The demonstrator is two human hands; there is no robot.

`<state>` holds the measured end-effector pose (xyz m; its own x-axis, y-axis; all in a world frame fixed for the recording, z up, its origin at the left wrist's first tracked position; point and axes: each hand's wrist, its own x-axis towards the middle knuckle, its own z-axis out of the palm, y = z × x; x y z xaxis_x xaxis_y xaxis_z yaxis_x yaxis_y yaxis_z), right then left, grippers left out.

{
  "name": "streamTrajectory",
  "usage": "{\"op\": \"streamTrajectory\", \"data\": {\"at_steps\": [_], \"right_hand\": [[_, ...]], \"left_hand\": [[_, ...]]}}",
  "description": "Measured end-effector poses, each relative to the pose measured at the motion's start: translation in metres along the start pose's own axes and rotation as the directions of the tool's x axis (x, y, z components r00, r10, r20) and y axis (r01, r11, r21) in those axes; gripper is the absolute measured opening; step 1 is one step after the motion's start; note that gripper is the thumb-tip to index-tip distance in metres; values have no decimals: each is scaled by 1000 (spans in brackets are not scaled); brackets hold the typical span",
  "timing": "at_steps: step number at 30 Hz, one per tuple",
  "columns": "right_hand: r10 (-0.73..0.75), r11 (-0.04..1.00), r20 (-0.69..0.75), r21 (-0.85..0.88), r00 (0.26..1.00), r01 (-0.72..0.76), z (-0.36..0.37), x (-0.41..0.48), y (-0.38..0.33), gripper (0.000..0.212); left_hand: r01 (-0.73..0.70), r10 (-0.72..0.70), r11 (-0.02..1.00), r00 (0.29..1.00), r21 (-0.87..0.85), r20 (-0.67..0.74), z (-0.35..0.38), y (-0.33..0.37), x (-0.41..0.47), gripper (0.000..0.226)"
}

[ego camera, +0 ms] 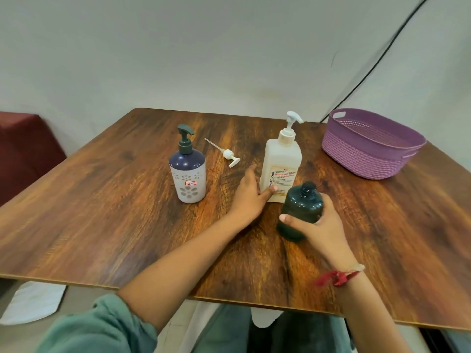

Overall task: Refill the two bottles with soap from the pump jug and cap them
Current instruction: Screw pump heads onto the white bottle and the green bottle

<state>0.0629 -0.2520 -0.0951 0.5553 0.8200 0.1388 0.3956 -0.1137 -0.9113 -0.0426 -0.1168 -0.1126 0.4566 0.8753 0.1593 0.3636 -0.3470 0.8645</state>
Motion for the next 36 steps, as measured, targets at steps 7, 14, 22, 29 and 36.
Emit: {"op": "streamTrajectory", "data": {"at_steps": [7, 14, 22, 29, 36], "right_hand": [[-45, 999, 29, 14, 999, 45, 16, 2, -2, 71], [-72, 994, 45, 81, 996, 68, 27, 2, -1, 72], [-70, 993, 76, 97, 995, 62, 27, 5, 0, 74], [-88, 993, 98, 91, 991, 80, 27, 5, 1, 68], [-93, 993, 98, 87, 991, 85, 27, 3, -2, 74]], "left_hand": [[-19, 19, 1000, 1000, 11, 0, 5, 1, 15, 71], [-138, 93, 974, 967, -181, -237, -24, -4, 39, 32], [282, -203, 870, 952, 404, -227, -26, -18, 111, 49], [220, -178, 757, 975, 615, -130, -41, -30, 119, 41], [127, -124, 689, 991, 713, -57, -45, -19, 111, 29]]}}
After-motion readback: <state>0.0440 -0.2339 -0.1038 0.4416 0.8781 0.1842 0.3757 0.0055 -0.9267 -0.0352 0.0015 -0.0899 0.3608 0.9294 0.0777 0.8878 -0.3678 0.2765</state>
